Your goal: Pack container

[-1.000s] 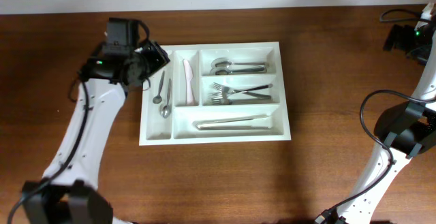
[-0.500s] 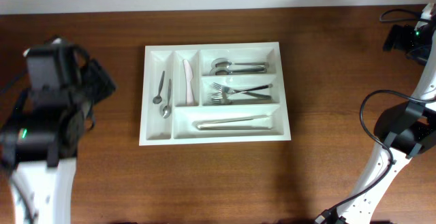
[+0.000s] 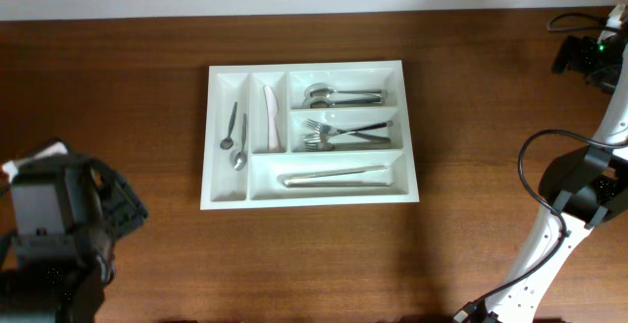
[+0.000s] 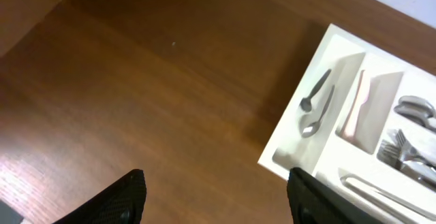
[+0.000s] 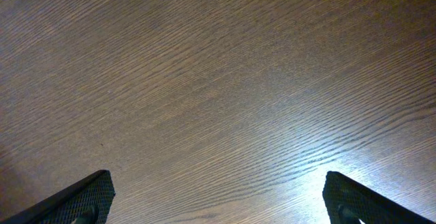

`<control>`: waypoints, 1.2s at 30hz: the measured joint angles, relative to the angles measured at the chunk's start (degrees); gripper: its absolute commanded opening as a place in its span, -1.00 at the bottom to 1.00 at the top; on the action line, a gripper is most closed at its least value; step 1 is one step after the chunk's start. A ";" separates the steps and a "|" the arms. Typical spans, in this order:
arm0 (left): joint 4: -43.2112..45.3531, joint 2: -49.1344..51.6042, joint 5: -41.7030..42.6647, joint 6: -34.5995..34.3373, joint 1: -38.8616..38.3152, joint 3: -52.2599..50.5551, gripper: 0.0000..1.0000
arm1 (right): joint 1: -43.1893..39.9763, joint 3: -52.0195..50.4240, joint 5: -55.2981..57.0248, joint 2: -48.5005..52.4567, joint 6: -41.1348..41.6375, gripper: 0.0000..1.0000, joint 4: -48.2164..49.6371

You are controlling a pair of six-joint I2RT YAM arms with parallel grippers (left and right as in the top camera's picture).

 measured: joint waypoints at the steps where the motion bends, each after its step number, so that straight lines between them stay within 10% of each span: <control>1: -0.04 -1.09 0.00 -0.35 0.00 -0.92 0.37 | 0.00 -0.02 0.00 -0.02 0.00 0.97 0.02; 9: 4.37 -15.61 4.70 -1.42 0.00 -11.17 0.39 | 0.00 -0.02 0.00 0.00 -0.04 0.97 0.00; 12: 9.27 -22.62 9.66 -1.60 0.00 -15.08 0.98 | 0.00 -0.02 0.00 0.00 0.00 0.97 0.00; 25: 13.25 -27.63 22.14 -12.28 0.00 -20.04 0.98 | 0.00 0.00 0.00 0.00 0.00 0.97 0.00; 36: -1.49 -27.63 22.82 -13.29 0.00 -20.11 0.98 | 0.00 -0.02 0.00 0.00 0.00 0.97 0.00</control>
